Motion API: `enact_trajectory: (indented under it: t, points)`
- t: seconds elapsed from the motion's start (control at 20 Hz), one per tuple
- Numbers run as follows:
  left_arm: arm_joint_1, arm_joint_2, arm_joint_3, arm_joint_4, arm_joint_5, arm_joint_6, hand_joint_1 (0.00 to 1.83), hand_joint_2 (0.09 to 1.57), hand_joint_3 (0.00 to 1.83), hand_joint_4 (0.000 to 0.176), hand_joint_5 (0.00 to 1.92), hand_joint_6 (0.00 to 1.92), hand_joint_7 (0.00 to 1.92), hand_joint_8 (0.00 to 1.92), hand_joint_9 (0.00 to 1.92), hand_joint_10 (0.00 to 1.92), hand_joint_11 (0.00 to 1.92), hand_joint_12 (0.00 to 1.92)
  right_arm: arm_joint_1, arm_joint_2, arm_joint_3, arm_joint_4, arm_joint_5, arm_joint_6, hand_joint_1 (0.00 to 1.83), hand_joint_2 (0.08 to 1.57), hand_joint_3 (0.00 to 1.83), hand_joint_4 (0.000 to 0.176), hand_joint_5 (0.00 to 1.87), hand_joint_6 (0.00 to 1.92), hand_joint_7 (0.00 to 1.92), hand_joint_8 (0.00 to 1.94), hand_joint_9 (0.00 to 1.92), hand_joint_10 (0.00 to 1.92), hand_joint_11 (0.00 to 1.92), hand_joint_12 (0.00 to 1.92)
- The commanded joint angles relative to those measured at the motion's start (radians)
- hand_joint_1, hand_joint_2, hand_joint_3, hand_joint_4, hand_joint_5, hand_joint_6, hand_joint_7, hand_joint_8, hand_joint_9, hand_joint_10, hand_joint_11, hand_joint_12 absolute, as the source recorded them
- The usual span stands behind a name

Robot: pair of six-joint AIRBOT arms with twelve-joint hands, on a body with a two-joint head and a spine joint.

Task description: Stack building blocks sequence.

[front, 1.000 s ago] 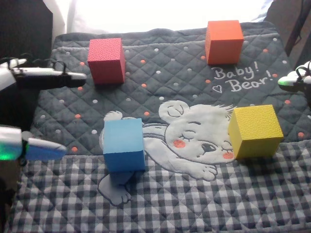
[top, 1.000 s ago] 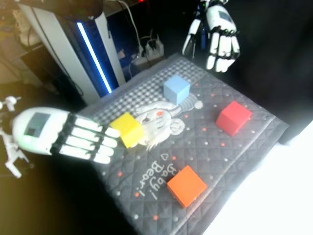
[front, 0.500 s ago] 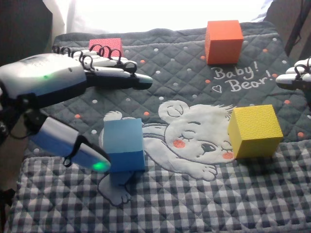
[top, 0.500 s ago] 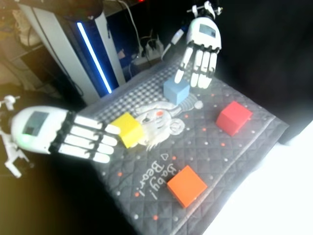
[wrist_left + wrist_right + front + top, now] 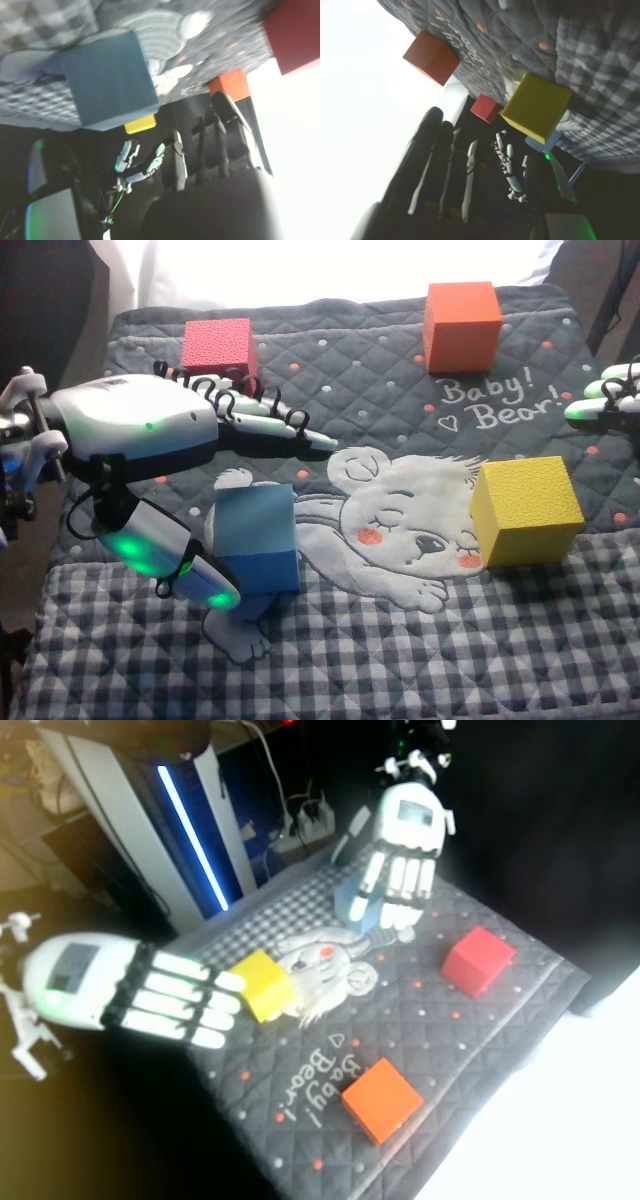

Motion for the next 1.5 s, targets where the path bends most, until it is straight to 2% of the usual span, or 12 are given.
enact_trajectory:
  t: [0.0, 0.25, 0.35, 0.4, 0.6, 0.75, 0.8, 0.9, 1.05, 1.15, 1.35, 1.45]
  points:
    - [-0.016, -0.009, 0.002, -0.014, -0.074, -0.007, 0.81, 0.85, 0.00, 0.154, 0.40, 0.00, 0.36, 0.00, 0.33, 0.02, 0.00, 1.09, 0.012, 0.008, 0.000, 0.029, 0.121, 0.003, 0.81, 1.25, 0.01, 0.037, 0.47, 0.01, 0.47, 0.01, 0.45, 0.01, 0.55, 0.03]
    - [-0.034, -0.025, 0.003, 0.038, -0.051, -0.021, 0.95, 0.89, 0.00, 0.079, 0.63, 0.02, 0.60, 0.08, 0.56, 0.10, 0.10, 1.45, 0.011, 0.008, 0.002, 0.029, 0.121, 0.003, 0.84, 1.26, 0.01, 0.026, 0.50, 0.01, 0.48, 0.00, 0.45, 0.00, 0.55, 0.02]
    - [-0.038, -0.039, 0.019, 0.067, -0.054, -0.076, 1.11, 1.00, 0.00, 0.000, 0.87, 0.01, 0.80, 0.52, 0.59, 1.06, 0.29, 1.71, 0.011, 0.007, 0.002, 0.029, 0.121, 0.003, 0.82, 1.28, 0.01, 0.029, 0.50, 0.00, 0.48, 0.00, 0.45, 0.00, 0.56, 0.02]
    - [-0.036, -0.041, 0.024, 0.067, -0.059, -0.089, 1.23, 1.09, 0.00, 0.000, 0.97, 0.59, 0.96, 1.03, 0.67, 1.15, 0.40, 1.70, 0.011, 0.007, 0.002, 0.029, 0.121, 0.003, 0.81, 1.28, 0.01, 0.031, 0.50, 0.00, 0.48, 0.00, 0.45, 0.00, 0.55, 0.02]
    - [-0.031, -0.041, 0.032, 0.036, -0.076, -0.091, 1.25, 1.17, 0.00, 0.000, 0.92, 0.80, 0.87, 1.41, 0.66, 1.56, 0.57, 1.86, 0.009, 0.006, 0.002, 0.030, 0.121, 0.003, 0.85, 1.29, 0.00, 0.029, 0.51, 0.00, 0.49, 0.00, 0.46, 0.00, 0.56, 0.01]
    - [-0.030, -0.037, 0.047, -0.010, -0.105, -0.090, 1.24, 1.12, 0.00, 0.000, 1.01, 0.77, 0.95, 1.20, 0.84, 0.99, 0.65, 1.27, 0.009, 0.006, 0.001, 0.032, 0.121, 0.003, 0.85, 1.30, 0.00, 0.024, 0.51, 0.00, 0.49, 0.00, 0.46, 0.00, 0.54, 0.00]
    - [-0.038, -0.026, 0.045, -0.030, -0.120, -0.076, 1.35, 1.11, 0.00, 0.000, 1.05, 0.62, 0.96, 1.07, 0.92, 1.25, 0.70, 1.12, 0.009, 0.006, 0.001, 0.032, 0.121, 0.004, 0.85, 1.31, 0.00, 0.022, 0.51, 0.00, 0.49, 0.00, 0.47, 0.00, 0.55, 0.01]
    - [-0.054, 0.016, 0.022, -0.098, -0.140, 0.007, 1.27, 1.13, 0.00, 0.000, 0.96, 0.75, 0.95, 1.27, 0.92, 1.16, 0.85, 1.42, 0.009, 0.006, 0.001, 0.032, 0.121, 0.004, 0.87, 1.30, 0.00, 0.011, 0.52, 0.00, 0.50, 0.00, 0.49, 0.01, 0.58, 0.02]
    - [-0.111, 0.066, 0.016, -0.148, -0.164, 0.054, 1.40, 1.06, 0.00, 0.000, 1.18, 0.33, 1.01, 0.95, 1.09, 1.15, 0.96, 1.19, 0.009, 0.006, 0.001, 0.033, 0.121, 0.004, 0.84, 1.31, 0.00, 0.017, 0.52, 0.00, 0.52, 0.00, 0.50, 0.00, 0.59, 0.01]
    - [-0.170, 0.081, 0.029, -0.169, -0.169, 0.077, 1.28, 1.09, 0.01, 0.000, 1.08, 0.61, 0.99, 1.17, 1.06, 0.95, 0.96, 1.36, 0.009, 0.006, 0.001, 0.036, 0.121, 0.004, 0.89, 1.32, 0.00, 0.011, 0.52, 0.00, 0.51, 0.00, 0.50, 0.00, 0.59, 0.01]
    - [-0.303, 0.068, 0.076, -0.194, -0.096, 0.170, 1.28, 1.09, 0.00, 0.000, 1.12, 0.48, 0.98, 1.22, 0.95, 1.17, 0.81, 1.56, 0.009, 0.001, 0.005, 0.036, 0.121, 0.004, 0.88, 1.33, 0.01, 0.011, 0.51, 0.00, 0.50, 0.00, 0.49, 0.00, 0.56, 0.00]
    - [-0.349, 0.043, 0.104, -0.234, -0.038, 0.251, 1.39, 1.06, 0.00, 0.000, 1.10, 0.53, 1.10, 0.81, 1.04, 1.16, 0.74, 1.25, 0.009, -0.006, 0.009, 0.036, 0.121, 0.004, 0.88, 1.33, 0.01, 0.011, 0.51, 0.00, 0.51, 0.00, 0.49, 0.00, 0.55, 0.00]
